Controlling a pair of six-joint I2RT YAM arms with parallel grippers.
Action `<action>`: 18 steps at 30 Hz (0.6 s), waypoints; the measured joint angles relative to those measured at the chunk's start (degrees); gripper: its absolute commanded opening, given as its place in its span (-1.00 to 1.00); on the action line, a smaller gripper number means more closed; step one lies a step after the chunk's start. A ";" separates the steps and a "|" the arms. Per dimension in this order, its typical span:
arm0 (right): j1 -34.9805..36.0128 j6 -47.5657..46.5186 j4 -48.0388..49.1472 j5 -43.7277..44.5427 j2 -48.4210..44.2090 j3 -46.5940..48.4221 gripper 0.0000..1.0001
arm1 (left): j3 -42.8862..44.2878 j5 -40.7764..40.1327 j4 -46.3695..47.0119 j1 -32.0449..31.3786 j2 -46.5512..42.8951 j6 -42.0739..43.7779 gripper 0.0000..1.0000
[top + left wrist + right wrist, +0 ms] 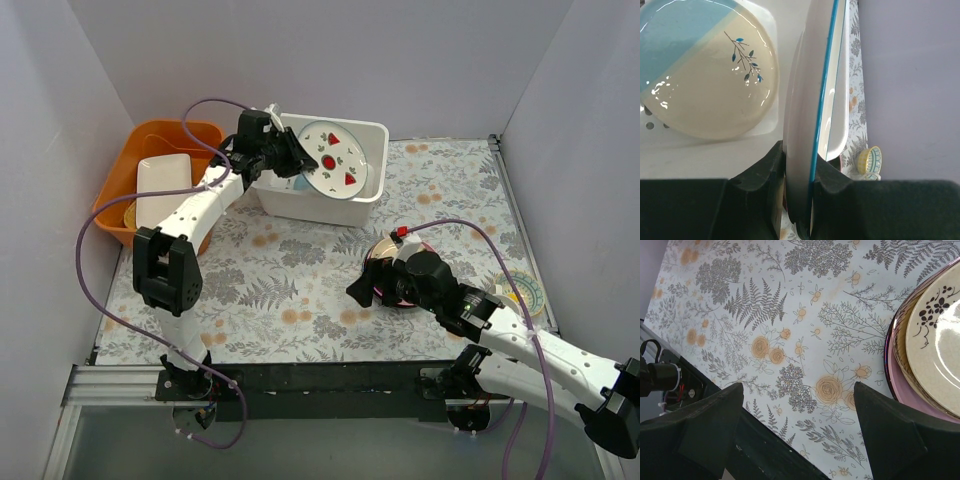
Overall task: Place the plates into the plastic bin on the countertop
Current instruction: Place the plate in the plastic bin.
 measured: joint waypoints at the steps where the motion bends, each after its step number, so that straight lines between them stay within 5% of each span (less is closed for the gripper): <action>1: 0.00 0.00 0.02 0.00 0.02 0.00 0.96 | 0.50 0.11 0.09 0.00 0.57 -0.02 -1.00; 18: 0.00 0.00 -0.02 -0.28 1.68 -0.33 0.96 | 8.85 0.76 0.87 1.84 11.78 -0.87 -1.00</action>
